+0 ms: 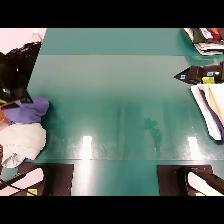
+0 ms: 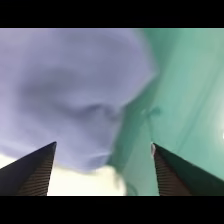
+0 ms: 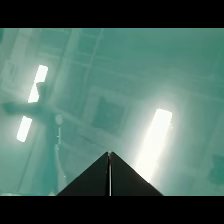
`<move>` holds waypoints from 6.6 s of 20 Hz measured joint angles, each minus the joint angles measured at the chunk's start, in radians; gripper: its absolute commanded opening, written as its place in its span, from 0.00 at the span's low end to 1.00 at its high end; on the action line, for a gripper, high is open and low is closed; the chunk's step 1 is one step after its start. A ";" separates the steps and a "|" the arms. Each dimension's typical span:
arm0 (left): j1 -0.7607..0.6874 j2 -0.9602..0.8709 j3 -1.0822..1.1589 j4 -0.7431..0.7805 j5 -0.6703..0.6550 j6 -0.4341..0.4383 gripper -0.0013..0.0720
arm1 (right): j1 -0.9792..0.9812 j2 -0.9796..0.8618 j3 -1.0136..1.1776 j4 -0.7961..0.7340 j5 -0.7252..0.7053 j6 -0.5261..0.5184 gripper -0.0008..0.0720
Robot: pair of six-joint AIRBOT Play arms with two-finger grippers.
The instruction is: Fold the shirts.
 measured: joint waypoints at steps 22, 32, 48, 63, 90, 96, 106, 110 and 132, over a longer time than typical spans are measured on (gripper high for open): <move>-0.508 0.211 0.540 -0.167 0.114 -0.072 0.05 | -0.090 0.000 0.350 0.003 -0.068 0.000 0.03; -1.073 -0.093 0.613 -0.134 0.167 -0.186 0.66 | -0.101 0.000 0.452 0.002 -0.038 0.000 0.03; -0.759 -0.314 0.473 -0.090 0.101 -0.074 0.92 | -0.101 0.000 0.455 0.002 0.007 0.000 0.03; -0.625 -0.603 0.337 -0.498 0.343 0.213 0.24 | -0.101 0.000 0.455 0.000 0.079 0.000 0.03; -0.528 -0.473 0.607 -0.456 0.150 0.232 0.05 | 0.462 -0.233 -0.573 0.113 -0.355 0.124 0.49; -0.528 -0.473 0.607 -0.452 0.111 0.232 0.05 | 0.526 -0.328 -0.495 0.107 -0.386 0.124 0.03; -0.529 -0.307 0.787 -0.358 0.101 0.232 0.05 | 0.314 -0.047 -0.341 -0.273 -0.263 0.238 0.03; -0.529 -0.149 0.879 -0.339 0.154 0.232 0.05 | 0.132 0.106 -0.128 -0.369 -0.194 0.261 0.03; -0.529 0.244 0.796 -0.256 0.222 0.156 0.05 | -0.002 0.035 0.621 -0.446 0.110 0.216 0.03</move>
